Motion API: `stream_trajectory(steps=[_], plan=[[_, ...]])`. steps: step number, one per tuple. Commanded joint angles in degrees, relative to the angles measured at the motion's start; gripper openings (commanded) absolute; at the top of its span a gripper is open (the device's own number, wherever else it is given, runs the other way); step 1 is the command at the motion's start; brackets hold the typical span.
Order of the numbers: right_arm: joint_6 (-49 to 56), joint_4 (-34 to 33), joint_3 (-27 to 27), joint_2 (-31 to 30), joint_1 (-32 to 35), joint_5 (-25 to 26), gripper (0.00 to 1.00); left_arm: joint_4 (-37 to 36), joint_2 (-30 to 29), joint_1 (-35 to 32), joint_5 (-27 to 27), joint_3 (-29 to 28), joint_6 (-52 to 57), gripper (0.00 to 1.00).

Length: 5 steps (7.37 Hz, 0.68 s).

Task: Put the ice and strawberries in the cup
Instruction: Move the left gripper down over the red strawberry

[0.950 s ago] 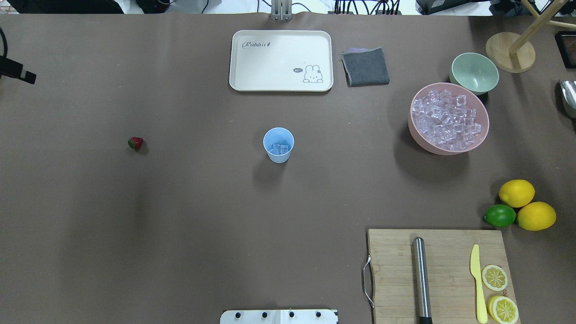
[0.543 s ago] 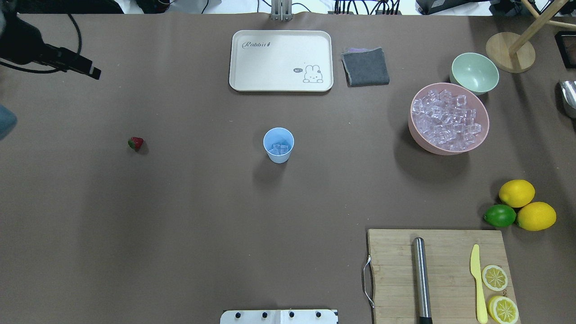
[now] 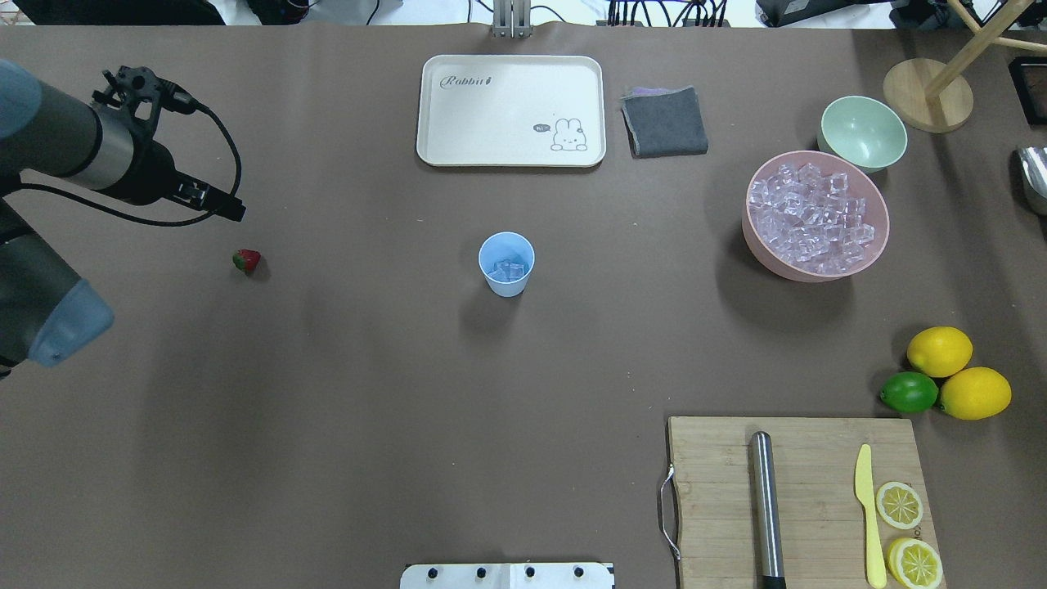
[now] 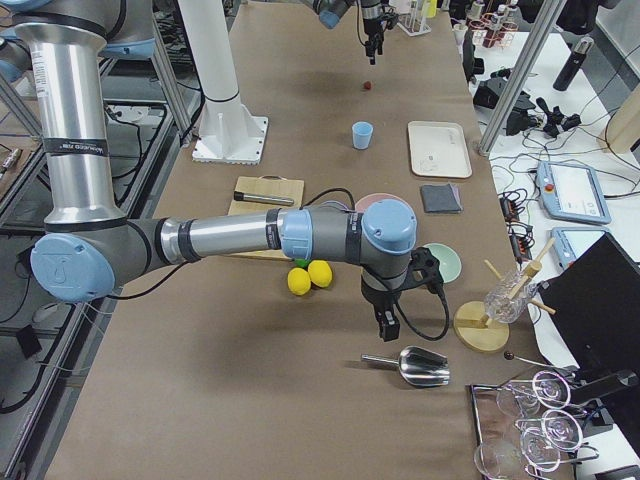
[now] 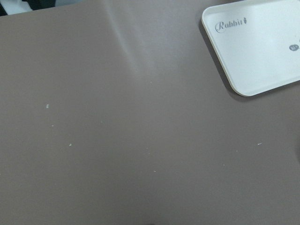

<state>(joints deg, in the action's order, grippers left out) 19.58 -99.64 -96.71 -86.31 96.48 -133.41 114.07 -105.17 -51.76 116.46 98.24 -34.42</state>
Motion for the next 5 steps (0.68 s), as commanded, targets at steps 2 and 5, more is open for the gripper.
stream_trajectory(steps=[2, 5], plan=[[0.19, 0.41, -0.50, 0.09, 0.02, -0.10, 0.99, 13.84, -0.38, 3.15, -1.94, -14.15, -0.82, 0.97], [0.46, 0.41, -1.11, 0.00, 0.02, -0.10, 0.99, 16.01, -0.65, 3.25, -1.50, -14.83, -1.17, 0.96]])
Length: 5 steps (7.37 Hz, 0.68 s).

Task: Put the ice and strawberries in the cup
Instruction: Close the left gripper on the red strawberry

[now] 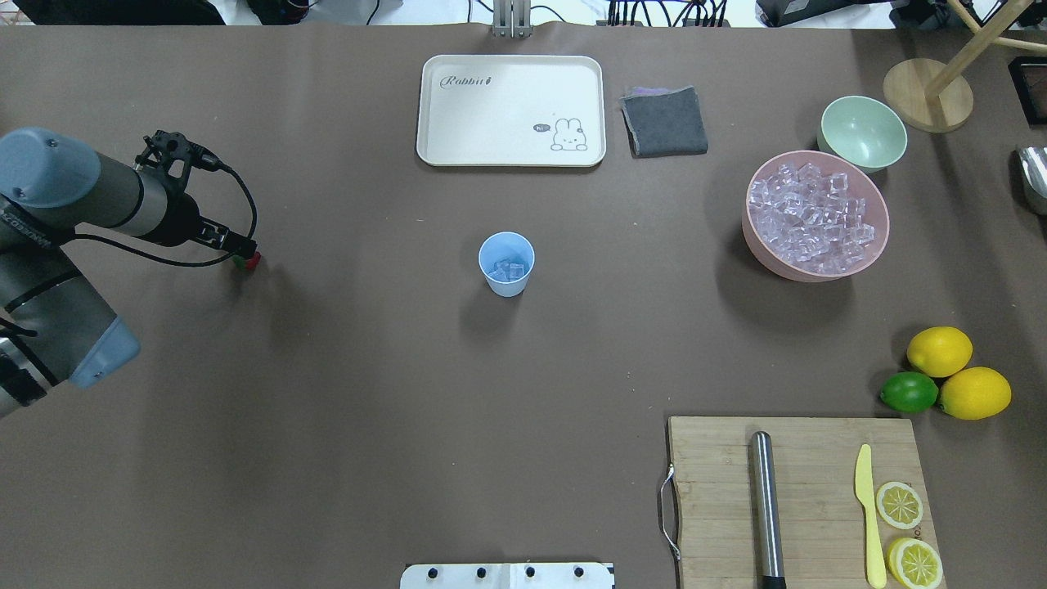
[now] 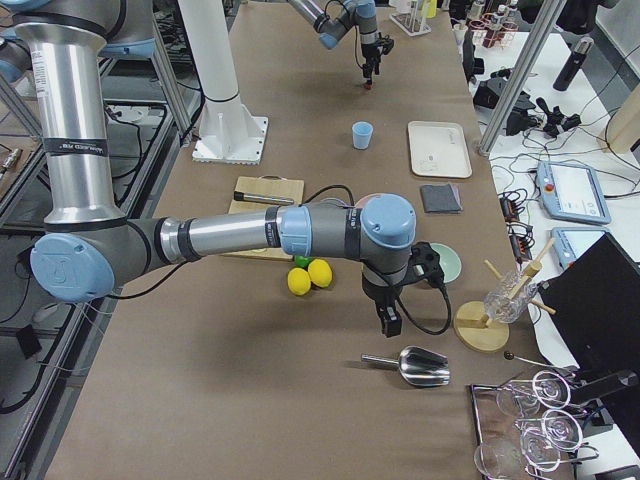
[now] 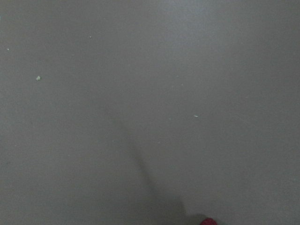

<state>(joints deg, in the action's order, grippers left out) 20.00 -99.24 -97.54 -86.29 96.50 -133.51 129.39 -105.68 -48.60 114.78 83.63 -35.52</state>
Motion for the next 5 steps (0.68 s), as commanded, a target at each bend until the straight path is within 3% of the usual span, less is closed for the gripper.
stream_trajectory(steps=[1, 5], plan=[[-0.22, 0.01, -0.54, -0.02, 0.00, -0.17, 0.99, 0.69, -0.05, 0.08, 0.18, -0.13, -0.07, 0.96], [-0.49, 0.01, 0.25, -0.11, -0.09, 0.00, 0.99, 0.69, -0.67, 2.10, 1.32, 0.22, -3.94, 0.95]])
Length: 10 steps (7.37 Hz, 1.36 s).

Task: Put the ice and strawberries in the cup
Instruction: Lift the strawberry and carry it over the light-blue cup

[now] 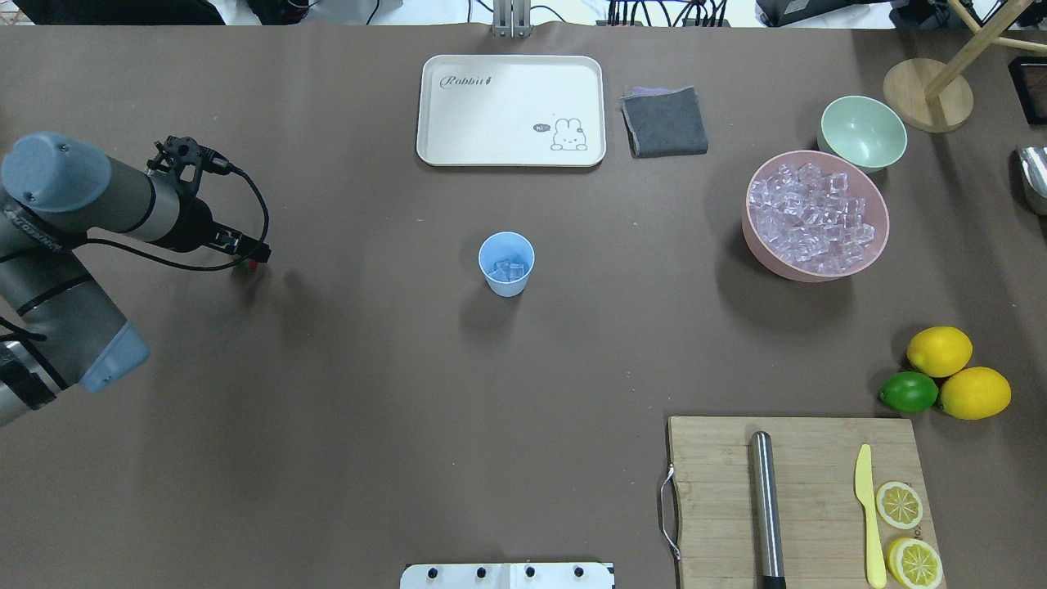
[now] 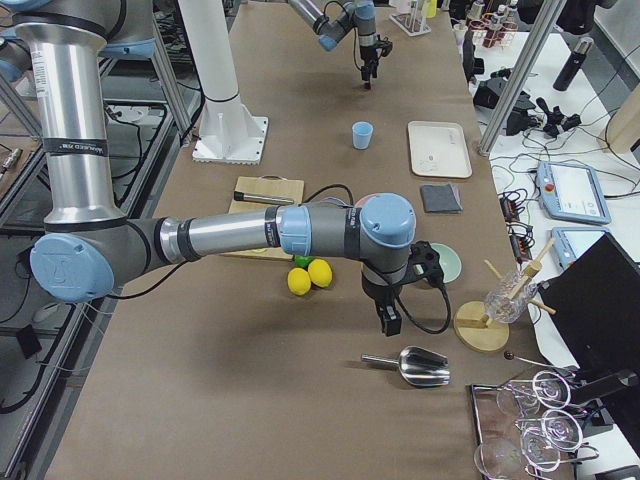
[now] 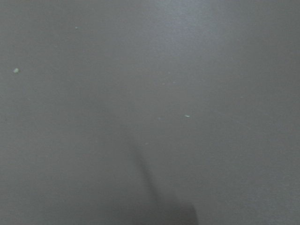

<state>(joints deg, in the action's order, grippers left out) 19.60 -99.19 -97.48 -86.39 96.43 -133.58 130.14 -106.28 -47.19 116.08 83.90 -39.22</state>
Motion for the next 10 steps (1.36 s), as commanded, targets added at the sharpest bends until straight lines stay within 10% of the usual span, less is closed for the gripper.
stream_trajectory(steps=[1, 6, 10], plan=[[-0.09, -0.04, 0.19, -0.01, -0.01, 0.07, 0.99, -0.06, -0.07, 1.22, 0.02, -0.40, -0.24, 0.91], [-0.26, 0.14, 0.72, 0.08, -0.72, 0.07, 0.99, -0.50, -0.50, 1.40, 0.20, 0.12, -2.42, 0.14], [-0.18, 0.05, 0.45, -0.09, -0.72, -0.10, 0.99, -8.08, -4.17, 0.26, 1.51, 3.17, -9.18, 0.00]])
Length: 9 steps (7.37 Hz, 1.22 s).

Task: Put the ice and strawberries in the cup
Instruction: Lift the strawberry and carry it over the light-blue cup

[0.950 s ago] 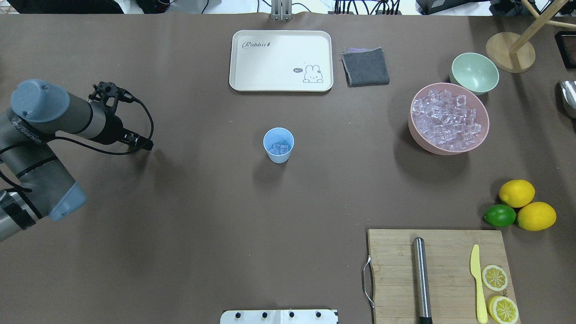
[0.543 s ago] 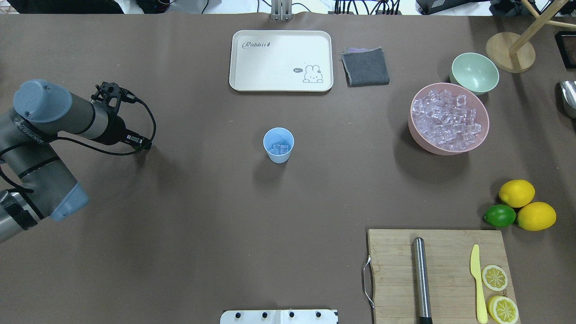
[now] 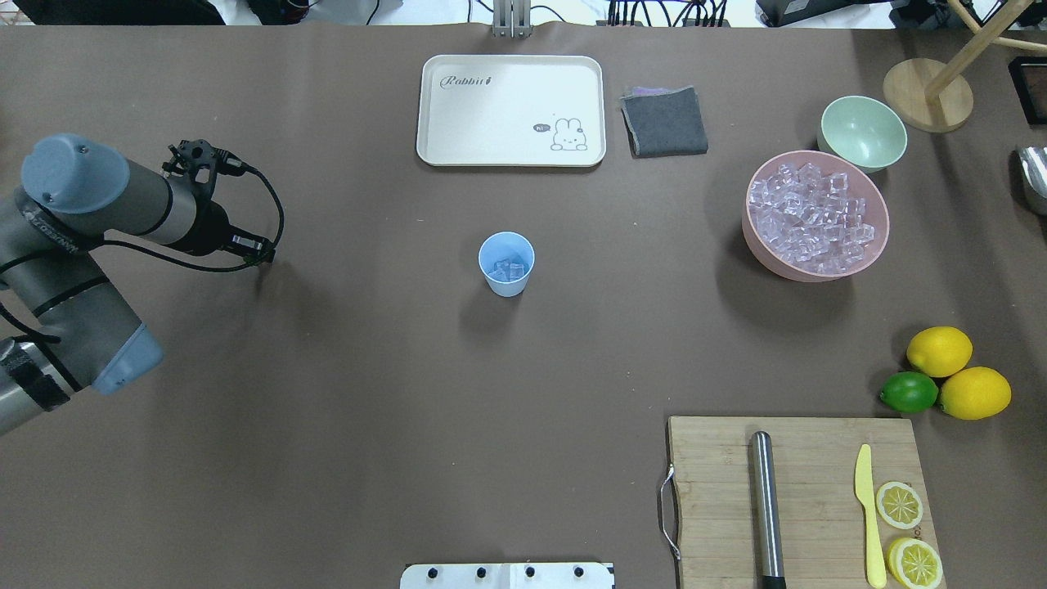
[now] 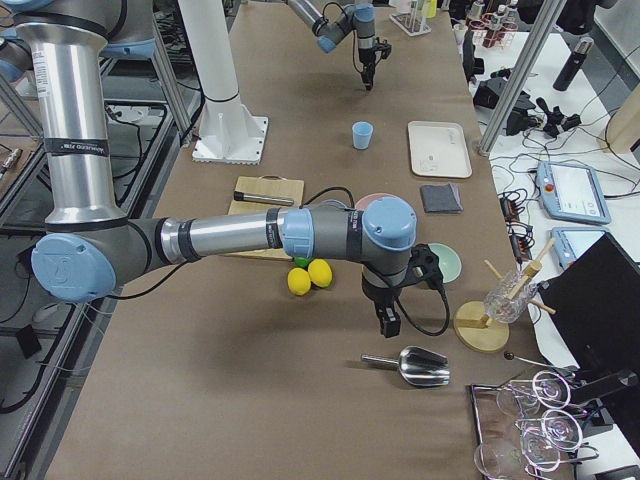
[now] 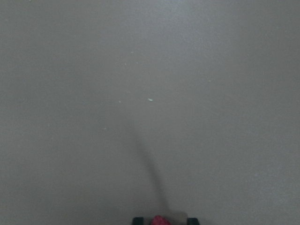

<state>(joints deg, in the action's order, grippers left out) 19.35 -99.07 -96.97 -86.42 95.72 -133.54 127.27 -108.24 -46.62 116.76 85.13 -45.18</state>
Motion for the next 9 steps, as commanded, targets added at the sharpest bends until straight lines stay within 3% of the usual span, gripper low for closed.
stream_trajectory(steps=[1, 4, 8, 9], plan=[[0.07, -0.07, -0.15, -0.16, -0.01, -0.14, 0.99, -12.07, -4.24, -0.49, 1.54, 5.89, -3.25, 0.00], [0.07, -0.07, -0.23, -0.33, 0.08, -0.31, 0.99, -31.51, -14.95, -0.05, 1.54, 11.28, -6.74, 0.00], [0.07, -0.07, -0.59, -1.04, 0.08, -0.23, 0.99, -34.44, -24.62, 7.66, 0.50, 10.23, -24.03, 0.00], [0.07, -0.07, -0.59, -1.04, 0.08, -0.23, 0.99, -36.81, -27.70, 10.47, -3.69, 9.80, -26.08, 0.00]])
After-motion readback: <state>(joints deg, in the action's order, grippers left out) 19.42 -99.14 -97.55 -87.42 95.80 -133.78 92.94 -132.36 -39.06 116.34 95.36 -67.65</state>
